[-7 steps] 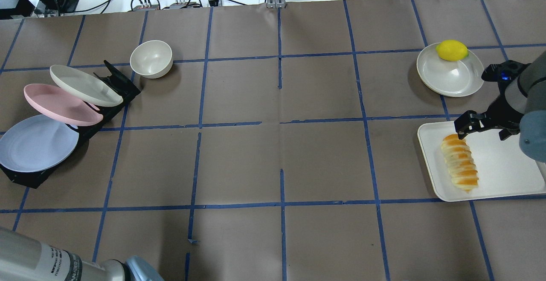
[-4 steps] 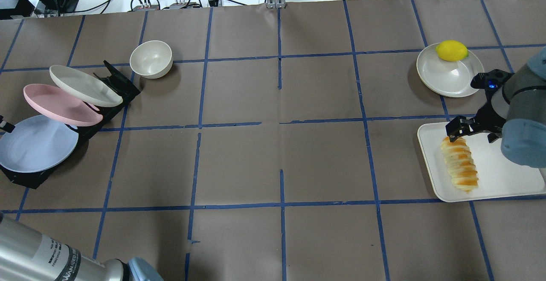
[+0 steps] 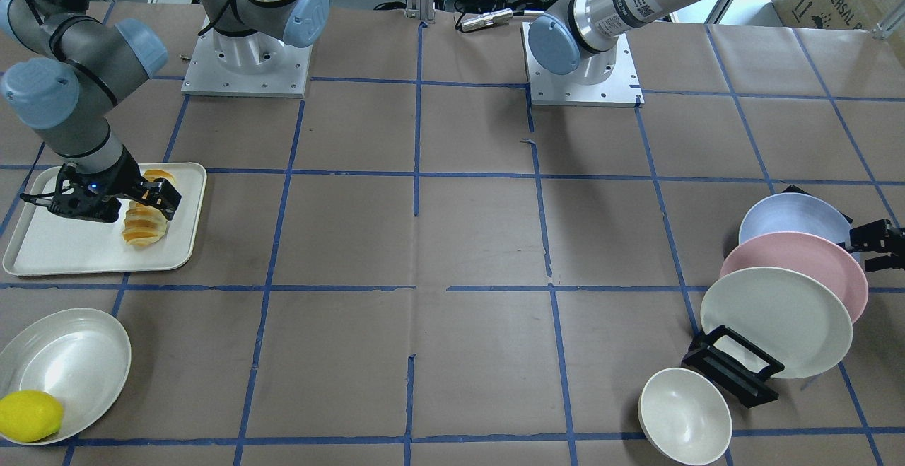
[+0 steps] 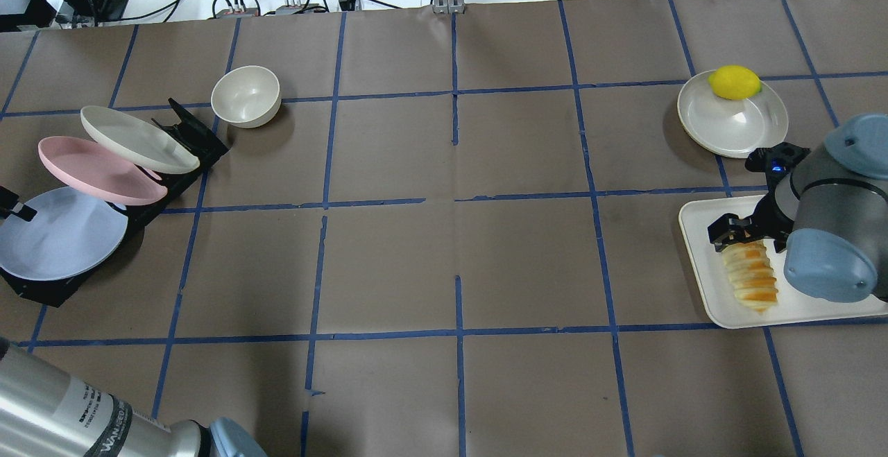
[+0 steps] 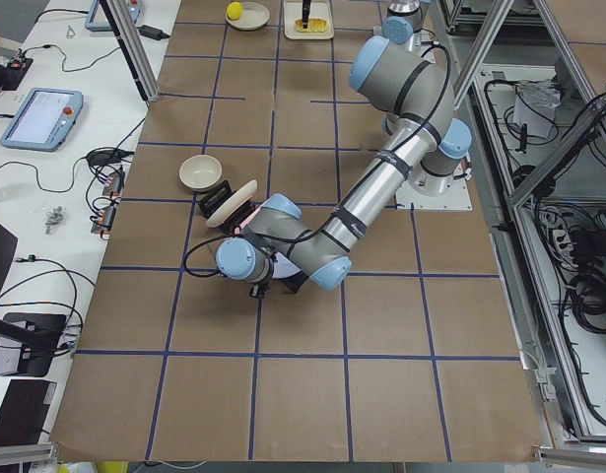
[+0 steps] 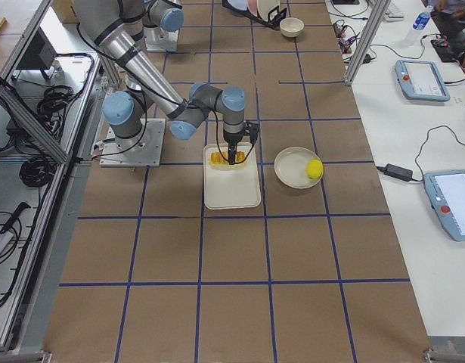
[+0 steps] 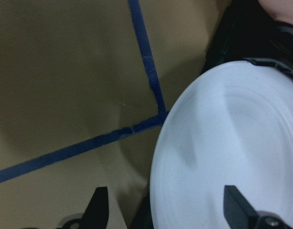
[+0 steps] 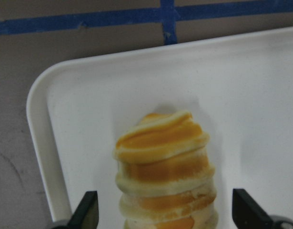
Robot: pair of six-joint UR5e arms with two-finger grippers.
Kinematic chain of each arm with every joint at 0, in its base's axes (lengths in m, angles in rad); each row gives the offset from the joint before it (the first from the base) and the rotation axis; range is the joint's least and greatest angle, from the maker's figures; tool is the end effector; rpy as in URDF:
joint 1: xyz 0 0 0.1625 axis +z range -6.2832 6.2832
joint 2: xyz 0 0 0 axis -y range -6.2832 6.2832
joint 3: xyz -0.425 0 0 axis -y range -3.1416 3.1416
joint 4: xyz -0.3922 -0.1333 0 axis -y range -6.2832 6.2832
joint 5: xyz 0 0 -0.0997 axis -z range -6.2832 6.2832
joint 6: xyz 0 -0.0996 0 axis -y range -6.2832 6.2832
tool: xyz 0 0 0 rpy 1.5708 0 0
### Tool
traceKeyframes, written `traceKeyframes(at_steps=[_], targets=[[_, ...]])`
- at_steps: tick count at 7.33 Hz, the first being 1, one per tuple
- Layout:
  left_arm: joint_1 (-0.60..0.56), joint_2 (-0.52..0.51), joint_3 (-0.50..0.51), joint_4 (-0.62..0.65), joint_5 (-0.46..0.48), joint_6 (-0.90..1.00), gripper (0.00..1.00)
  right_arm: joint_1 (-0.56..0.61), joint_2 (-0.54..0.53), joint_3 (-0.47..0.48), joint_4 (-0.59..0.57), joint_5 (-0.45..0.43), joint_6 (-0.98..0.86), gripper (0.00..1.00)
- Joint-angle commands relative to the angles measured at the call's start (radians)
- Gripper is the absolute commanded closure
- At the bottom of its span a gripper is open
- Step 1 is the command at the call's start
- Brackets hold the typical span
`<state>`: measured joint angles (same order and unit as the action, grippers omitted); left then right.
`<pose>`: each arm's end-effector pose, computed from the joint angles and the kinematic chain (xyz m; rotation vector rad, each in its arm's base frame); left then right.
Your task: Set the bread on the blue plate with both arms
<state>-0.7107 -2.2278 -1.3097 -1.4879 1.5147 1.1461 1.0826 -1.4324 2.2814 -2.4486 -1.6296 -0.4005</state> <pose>0.4291 -0.5526 0.2225 -0.3927 -2.8154 -0.1739 -0.0846 -0.4310 0.1925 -0.1361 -3.0731 0.0011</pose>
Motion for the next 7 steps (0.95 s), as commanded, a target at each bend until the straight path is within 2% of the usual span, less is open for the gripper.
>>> traceKeyframes(at_steps=[1,2,3,6,7], targets=[[-0.001,0.002,0.001,0.0,0.004,0.001,0.7,-0.001,0.003,0.016,-0.003,-0.001,-0.003,0.03],[-0.001,-0.003,-0.002,-0.003,0.002,0.0,0.83,-0.003,0.003,0.018,-0.003,-0.003,-0.011,0.03],[-0.001,0.0,0.003,-0.011,0.004,-0.002,0.88,-0.003,0.009,0.018,-0.003,-0.004,-0.011,0.03],[-0.007,0.039,0.012,-0.017,0.012,0.001,0.91,-0.004,0.014,0.018,-0.003,-0.035,-0.02,0.04],[-0.012,0.087,0.015,-0.058,0.013,0.001,0.91,-0.004,0.017,0.02,-0.003,-0.035,-0.027,0.08]])
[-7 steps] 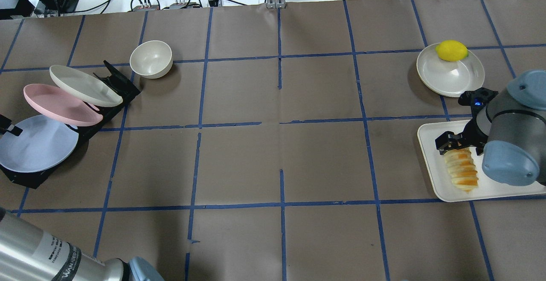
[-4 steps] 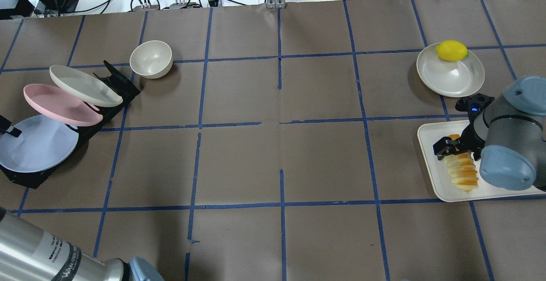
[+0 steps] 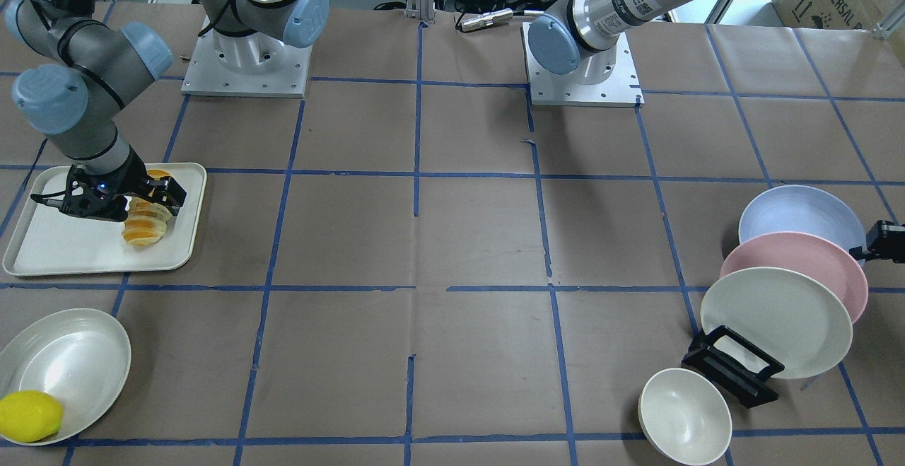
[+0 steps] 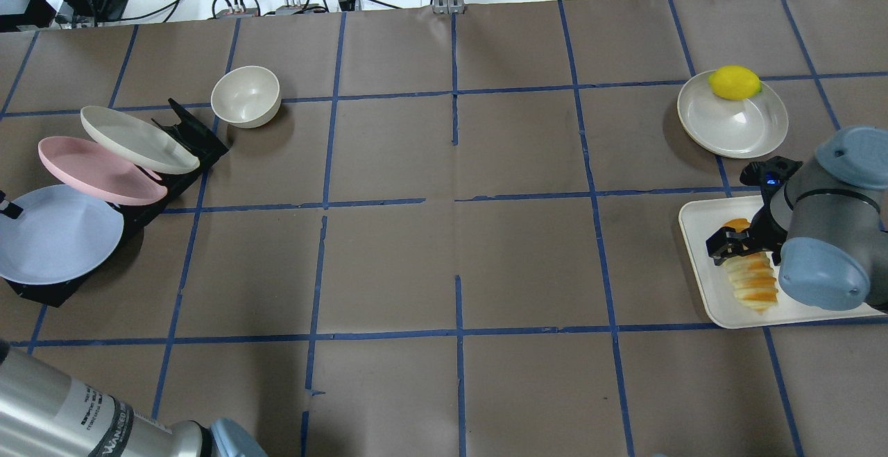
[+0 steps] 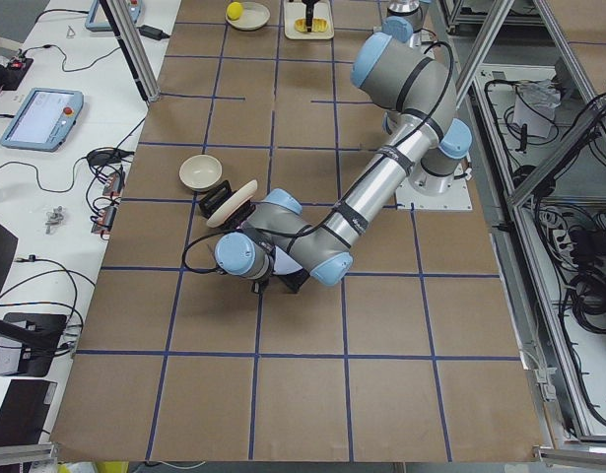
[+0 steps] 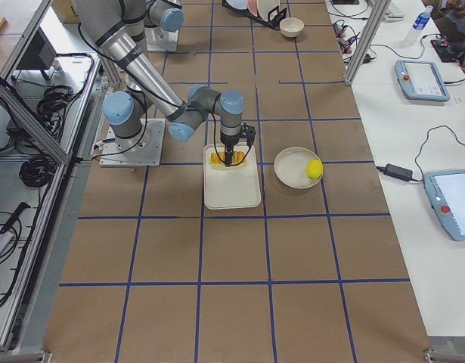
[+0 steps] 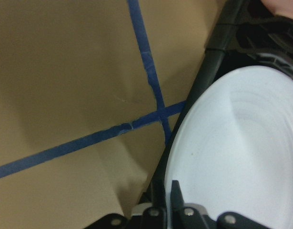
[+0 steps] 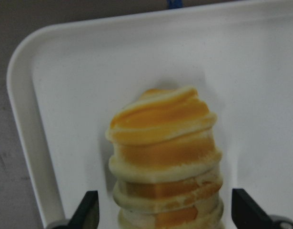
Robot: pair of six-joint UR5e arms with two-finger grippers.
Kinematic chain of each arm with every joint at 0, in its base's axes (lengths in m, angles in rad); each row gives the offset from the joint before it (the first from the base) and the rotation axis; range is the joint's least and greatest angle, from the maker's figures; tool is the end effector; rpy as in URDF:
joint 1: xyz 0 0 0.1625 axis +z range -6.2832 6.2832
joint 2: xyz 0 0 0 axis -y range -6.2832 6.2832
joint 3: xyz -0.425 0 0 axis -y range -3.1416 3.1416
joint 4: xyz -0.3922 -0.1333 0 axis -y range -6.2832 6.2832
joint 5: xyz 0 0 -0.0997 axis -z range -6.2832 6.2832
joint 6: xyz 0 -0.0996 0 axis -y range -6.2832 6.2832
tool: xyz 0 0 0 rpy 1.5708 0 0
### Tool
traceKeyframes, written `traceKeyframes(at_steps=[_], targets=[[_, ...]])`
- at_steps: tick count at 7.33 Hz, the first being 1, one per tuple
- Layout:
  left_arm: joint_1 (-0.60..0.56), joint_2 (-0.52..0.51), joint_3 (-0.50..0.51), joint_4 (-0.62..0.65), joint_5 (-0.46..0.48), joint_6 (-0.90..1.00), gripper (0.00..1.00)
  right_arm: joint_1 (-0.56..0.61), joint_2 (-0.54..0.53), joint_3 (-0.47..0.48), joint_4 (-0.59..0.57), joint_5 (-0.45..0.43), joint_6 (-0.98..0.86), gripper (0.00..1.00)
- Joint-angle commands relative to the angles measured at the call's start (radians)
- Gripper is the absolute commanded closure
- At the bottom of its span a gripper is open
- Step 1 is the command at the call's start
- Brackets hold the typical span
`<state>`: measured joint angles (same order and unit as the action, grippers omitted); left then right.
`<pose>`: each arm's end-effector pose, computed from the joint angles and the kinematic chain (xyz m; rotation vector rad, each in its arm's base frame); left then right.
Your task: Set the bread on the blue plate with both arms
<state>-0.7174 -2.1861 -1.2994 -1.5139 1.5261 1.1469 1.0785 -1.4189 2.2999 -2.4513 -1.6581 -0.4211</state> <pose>0.4233 -0.5522 0.2537 -0.4107 -2.8417 -0.1701 -0.0856 -0.4233 0.1808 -0.1090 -3.0609 -0.0597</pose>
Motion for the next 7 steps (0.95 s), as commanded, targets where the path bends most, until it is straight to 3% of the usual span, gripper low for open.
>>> traceKeyframes(at_steps=[1,2,4,5,7], targets=[[-0.005,0.099,0.005,-0.078,0.012,0.002,0.91,0.0,0.015,0.0,0.0,-0.015,-0.039,0.22],[0.009,0.138,0.002,-0.11,0.025,0.04,0.91,0.0,0.024,0.001,0.0,-0.02,-0.05,0.36],[0.024,0.215,0.003,-0.181,0.026,0.073,0.9,0.0,0.026,0.0,0.002,-0.022,-0.053,0.78],[0.021,0.27,0.002,-0.233,0.026,0.065,0.9,0.0,0.026,0.0,0.0,-0.022,-0.07,0.92],[-0.031,0.379,-0.015,-0.25,0.023,0.037,0.89,0.001,0.017,-0.002,0.0,-0.02,-0.071,0.93]])
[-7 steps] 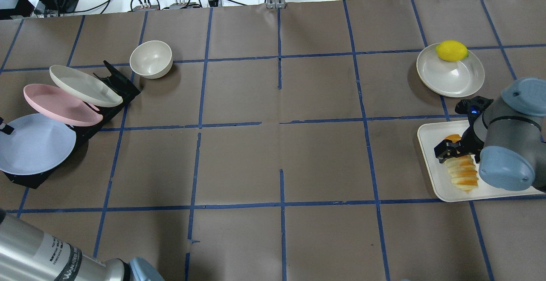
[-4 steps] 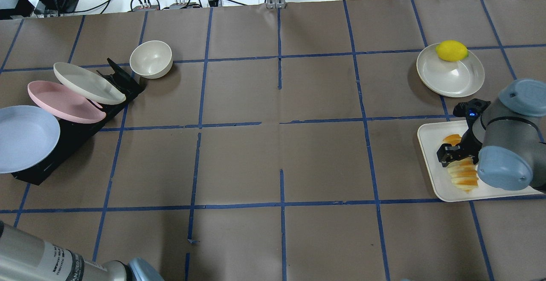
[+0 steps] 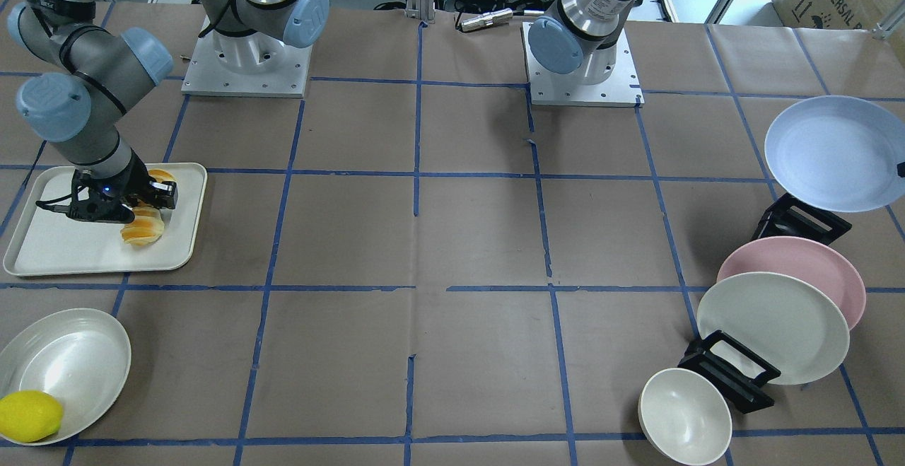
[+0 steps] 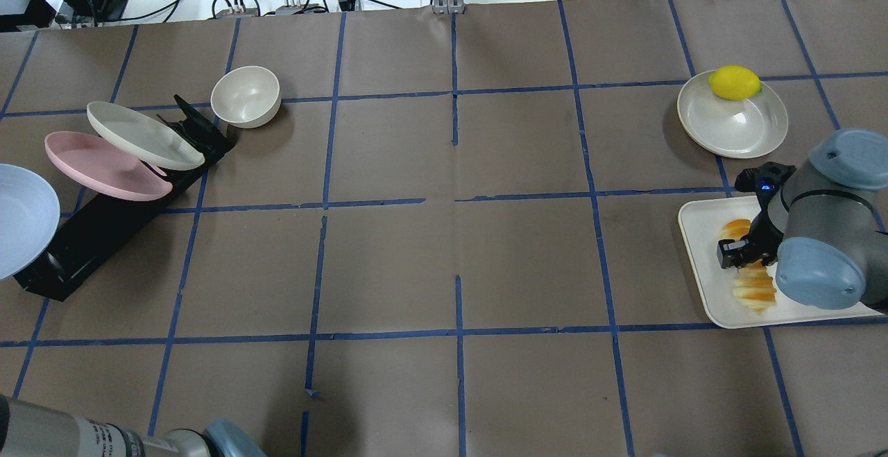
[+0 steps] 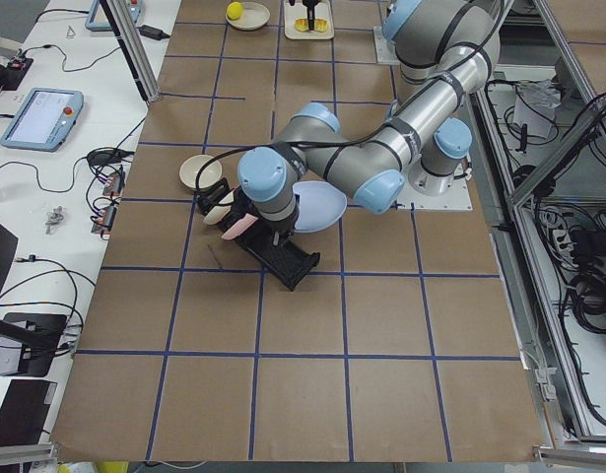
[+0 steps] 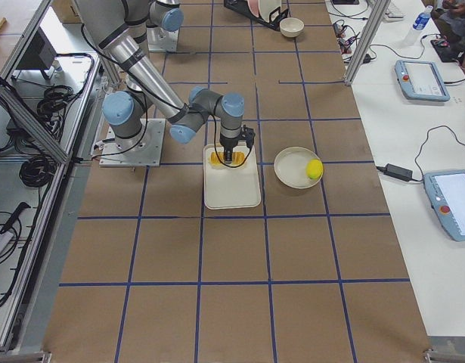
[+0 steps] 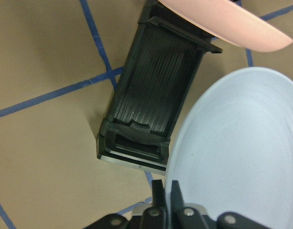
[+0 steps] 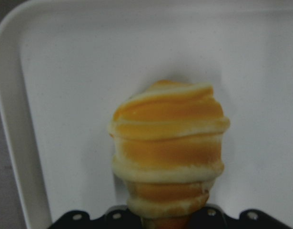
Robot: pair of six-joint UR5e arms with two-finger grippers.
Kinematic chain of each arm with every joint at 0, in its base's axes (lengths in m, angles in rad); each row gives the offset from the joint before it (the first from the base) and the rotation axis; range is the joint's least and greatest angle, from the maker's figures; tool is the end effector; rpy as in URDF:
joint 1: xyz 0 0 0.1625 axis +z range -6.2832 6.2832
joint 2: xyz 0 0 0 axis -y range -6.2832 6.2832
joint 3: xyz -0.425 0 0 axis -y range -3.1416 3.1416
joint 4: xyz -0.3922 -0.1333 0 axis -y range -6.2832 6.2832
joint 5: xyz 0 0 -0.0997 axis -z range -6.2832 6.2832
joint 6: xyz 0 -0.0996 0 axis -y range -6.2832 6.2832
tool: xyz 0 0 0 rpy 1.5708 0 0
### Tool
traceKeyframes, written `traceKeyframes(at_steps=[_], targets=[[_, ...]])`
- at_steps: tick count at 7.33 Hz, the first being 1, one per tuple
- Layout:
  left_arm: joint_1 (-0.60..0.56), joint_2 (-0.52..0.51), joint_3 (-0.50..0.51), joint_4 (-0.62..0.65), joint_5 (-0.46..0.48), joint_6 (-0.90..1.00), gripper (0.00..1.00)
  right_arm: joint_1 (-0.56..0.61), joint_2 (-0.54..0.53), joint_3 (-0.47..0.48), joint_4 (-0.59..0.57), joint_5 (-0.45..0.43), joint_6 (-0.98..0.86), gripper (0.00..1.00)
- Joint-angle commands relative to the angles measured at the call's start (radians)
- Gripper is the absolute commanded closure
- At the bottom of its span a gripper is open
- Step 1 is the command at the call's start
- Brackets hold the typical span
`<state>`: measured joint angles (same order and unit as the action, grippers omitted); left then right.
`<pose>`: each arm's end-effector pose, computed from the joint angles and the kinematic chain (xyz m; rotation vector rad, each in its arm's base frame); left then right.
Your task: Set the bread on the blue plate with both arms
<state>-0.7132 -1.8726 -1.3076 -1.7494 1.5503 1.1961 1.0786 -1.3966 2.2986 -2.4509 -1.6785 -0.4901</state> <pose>0.3608 -0.4911 0.4344 -0.4923 -2.9004 -0.1402 -0.0878 -0.4231 0.1722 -0.0014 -3.0551 -0.1072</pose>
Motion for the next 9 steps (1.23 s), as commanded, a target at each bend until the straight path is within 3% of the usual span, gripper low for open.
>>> traceKeyframes(at_steps=[1,4,6,8,9], targets=[[-0.092,0.104,-0.007,-0.015,0.002,-0.027,0.89,0.001,-0.01,-0.001,0.0,-0.001,-0.001,0.93],[-0.329,0.122,-0.036,0.001,-0.003,-0.127,0.89,0.001,-0.094,-0.007,0.003,0.0,0.001,0.92],[-0.563,0.112,-0.091,0.005,-0.009,-0.35,0.89,0.003,-0.169,-0.008,0.021,0.002,0.001,0.92],[-0.765,0.081,-0.175,0.156,-0.042,-0.531,0.86,0.004,-0.258,-0.022,0.082,0.006,-0.001,0.98],[-0.849,0.072,-0.236,0.245,-0.082,-0.652,0.85,0.003,-0.301,-0.06,0.172,0.008,0.008,0.98]])
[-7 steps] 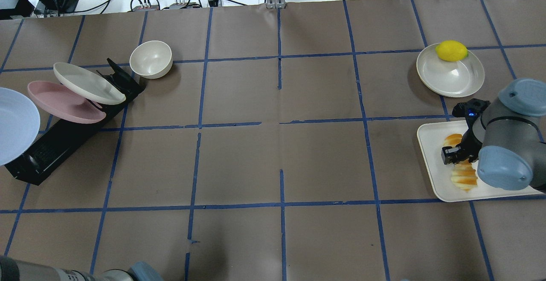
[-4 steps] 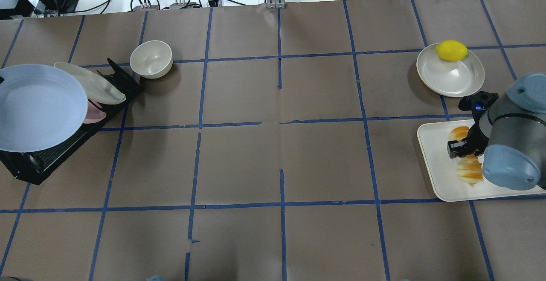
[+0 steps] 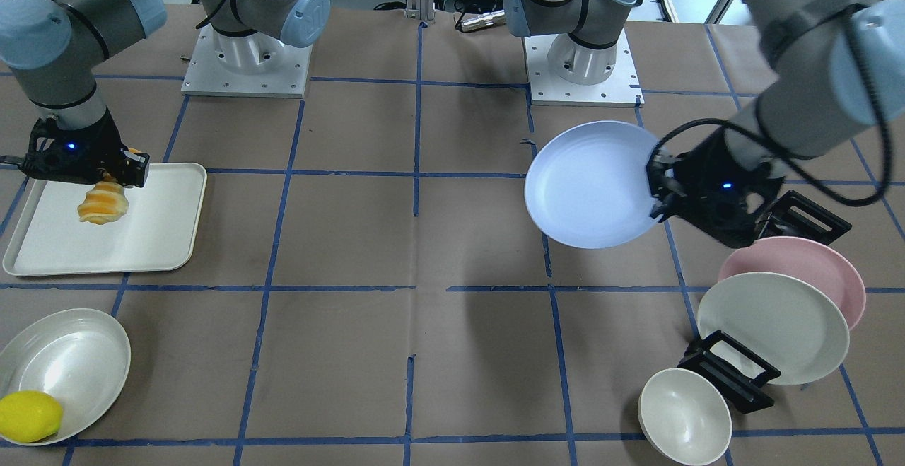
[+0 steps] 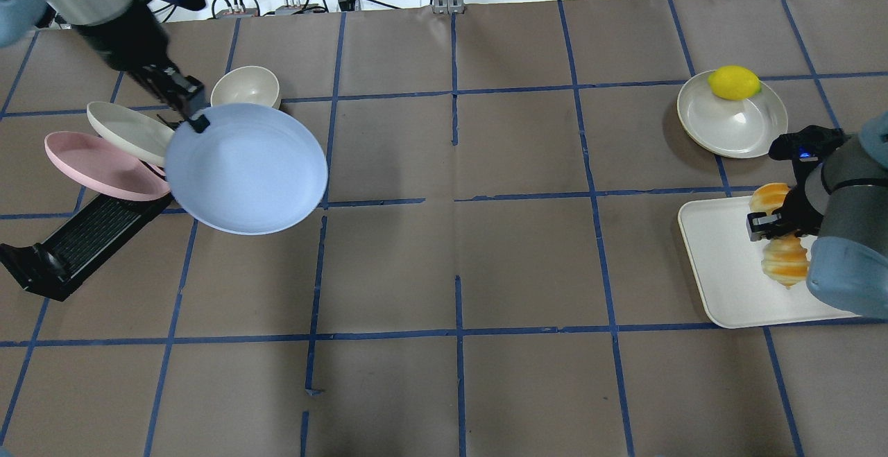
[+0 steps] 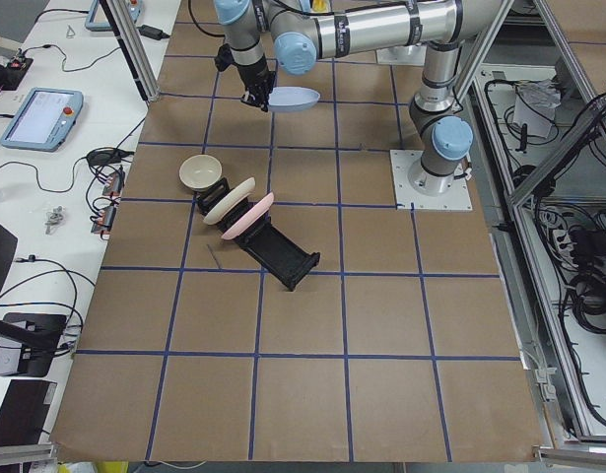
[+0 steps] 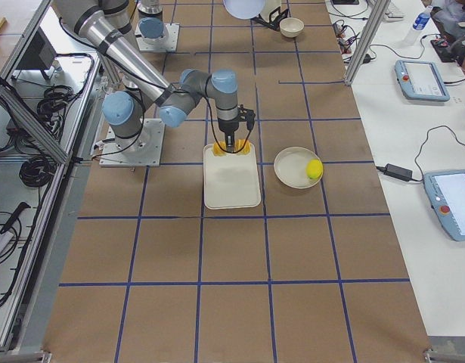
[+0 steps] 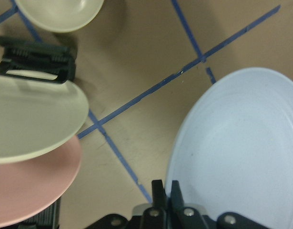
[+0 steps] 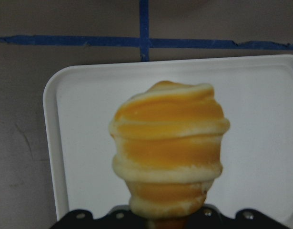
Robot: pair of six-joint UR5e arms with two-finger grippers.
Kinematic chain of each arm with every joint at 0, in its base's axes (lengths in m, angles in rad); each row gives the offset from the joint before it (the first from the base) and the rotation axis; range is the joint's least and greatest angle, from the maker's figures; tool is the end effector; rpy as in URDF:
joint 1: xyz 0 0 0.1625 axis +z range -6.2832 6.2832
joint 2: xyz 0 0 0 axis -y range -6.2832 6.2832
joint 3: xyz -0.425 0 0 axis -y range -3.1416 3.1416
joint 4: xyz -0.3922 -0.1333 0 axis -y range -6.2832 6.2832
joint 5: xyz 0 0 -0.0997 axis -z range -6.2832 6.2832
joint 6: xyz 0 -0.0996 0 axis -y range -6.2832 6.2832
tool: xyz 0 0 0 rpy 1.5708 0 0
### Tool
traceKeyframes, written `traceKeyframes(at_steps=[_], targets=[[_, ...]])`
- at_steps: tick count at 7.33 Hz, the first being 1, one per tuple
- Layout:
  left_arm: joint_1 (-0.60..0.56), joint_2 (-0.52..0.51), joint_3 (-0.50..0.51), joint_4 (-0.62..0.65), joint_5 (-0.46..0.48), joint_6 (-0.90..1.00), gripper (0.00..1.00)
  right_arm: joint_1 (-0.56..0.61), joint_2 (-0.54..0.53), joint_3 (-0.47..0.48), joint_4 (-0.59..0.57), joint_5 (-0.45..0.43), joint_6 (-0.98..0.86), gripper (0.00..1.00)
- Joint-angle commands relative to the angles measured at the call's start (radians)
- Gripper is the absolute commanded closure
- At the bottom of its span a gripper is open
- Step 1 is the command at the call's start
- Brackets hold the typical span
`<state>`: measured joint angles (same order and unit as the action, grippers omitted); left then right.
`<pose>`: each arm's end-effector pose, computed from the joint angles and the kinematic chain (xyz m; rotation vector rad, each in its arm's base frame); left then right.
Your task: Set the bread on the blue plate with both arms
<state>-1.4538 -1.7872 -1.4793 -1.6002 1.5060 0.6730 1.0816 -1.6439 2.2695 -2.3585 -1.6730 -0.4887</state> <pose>-0.0730 -0.5761 0.4152 -0.8208 -2.9036 -0.1777 -0.0799 -0.4121 0.2750 -0.0131 -2.9721 0.1417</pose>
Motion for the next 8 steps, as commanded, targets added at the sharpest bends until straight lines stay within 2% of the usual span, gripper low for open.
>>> traceKeyframes(at_steps=[1,2,3,4,6,8], targets=[[-0.181,-0.041,-0.135,0.247,-0.055,-0.157,0.85,0.001,-0.085,-0.098,0.185,0.009,0.028,0.98],[-0.212,-0.087,-0.201,0.388,-0.082,-0.221,0.86,0.012,-0.083,-0.211,0.34,0.018,0.112,0.97],[-0.238,-0.153,-0.208,0.496,-0.102,-0.331,0.84,0.017,-0.074,-0.322,0.481,0.051,0.151,0.97],[-0.25,-0.194,-0.179,0.52,-0.112,-0.354,0.84,0.021,-0.059,-0.397,0.57,0.052,0.159,0.97],[-0.273,-0.237,-0.131,0.523,-0.137,-0.398,0.84,0.07,-0.056,-0.455,0.626,0.05,0.221,0.96],[-0.275,-0.238,-0.13,0.536,-0.165,-0.406,0.76,0.162,-0.037,-0.537,0.7,0.042,0.342,0.96]])
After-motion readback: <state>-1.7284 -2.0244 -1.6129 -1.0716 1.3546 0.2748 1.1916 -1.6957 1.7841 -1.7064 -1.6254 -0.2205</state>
